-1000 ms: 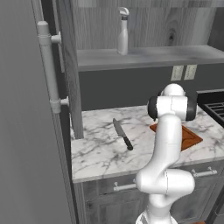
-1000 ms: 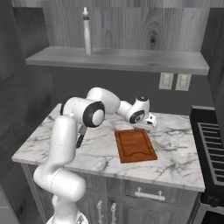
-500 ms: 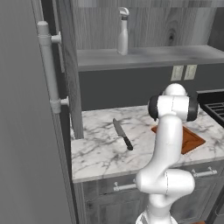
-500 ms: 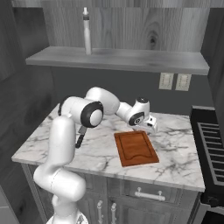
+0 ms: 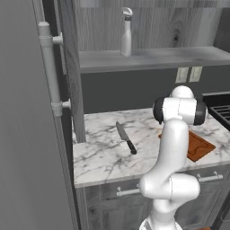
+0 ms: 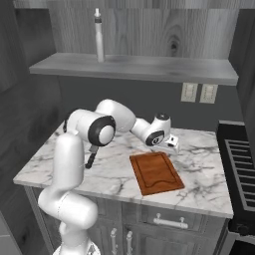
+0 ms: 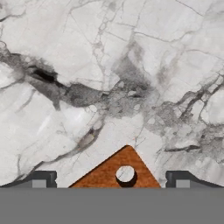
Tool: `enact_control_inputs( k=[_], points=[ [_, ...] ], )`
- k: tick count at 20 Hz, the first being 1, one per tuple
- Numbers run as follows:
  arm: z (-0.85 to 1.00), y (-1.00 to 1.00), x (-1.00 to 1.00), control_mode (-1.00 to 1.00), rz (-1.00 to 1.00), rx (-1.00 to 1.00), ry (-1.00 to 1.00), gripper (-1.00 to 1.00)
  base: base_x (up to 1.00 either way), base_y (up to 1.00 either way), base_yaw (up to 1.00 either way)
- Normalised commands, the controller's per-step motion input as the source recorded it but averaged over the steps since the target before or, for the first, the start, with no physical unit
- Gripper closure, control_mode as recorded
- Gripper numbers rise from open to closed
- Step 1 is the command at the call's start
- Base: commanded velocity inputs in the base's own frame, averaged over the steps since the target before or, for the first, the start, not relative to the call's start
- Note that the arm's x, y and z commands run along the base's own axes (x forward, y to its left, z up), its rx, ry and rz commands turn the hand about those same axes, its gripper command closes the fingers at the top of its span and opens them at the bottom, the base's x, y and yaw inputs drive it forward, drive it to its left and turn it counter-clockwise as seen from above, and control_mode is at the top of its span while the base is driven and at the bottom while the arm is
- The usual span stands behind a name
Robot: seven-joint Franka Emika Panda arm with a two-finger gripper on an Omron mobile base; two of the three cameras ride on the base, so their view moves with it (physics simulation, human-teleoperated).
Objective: Move the cutting board and knife to the sink. Then move spray from the cabinet to the counter.
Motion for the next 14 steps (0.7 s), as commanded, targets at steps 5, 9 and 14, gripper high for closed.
enact_control_inputs(
  k=[5,9,14],
  points=[
    [-0.15,0.0,-0.35,-1.0,0.02,0.0,0.0,-1.0,0.0,0.0,0.0],
    [-0.14,0.0,-0.17,-1.0,0.01,0.0,0.0,-1.0,0.0,0.0,0.0],
    [-0.1,-0.06,-0.09,-1.0,0.0,0.0,0.0,-1.0,0.0,0.0,0.0]
  ],
)
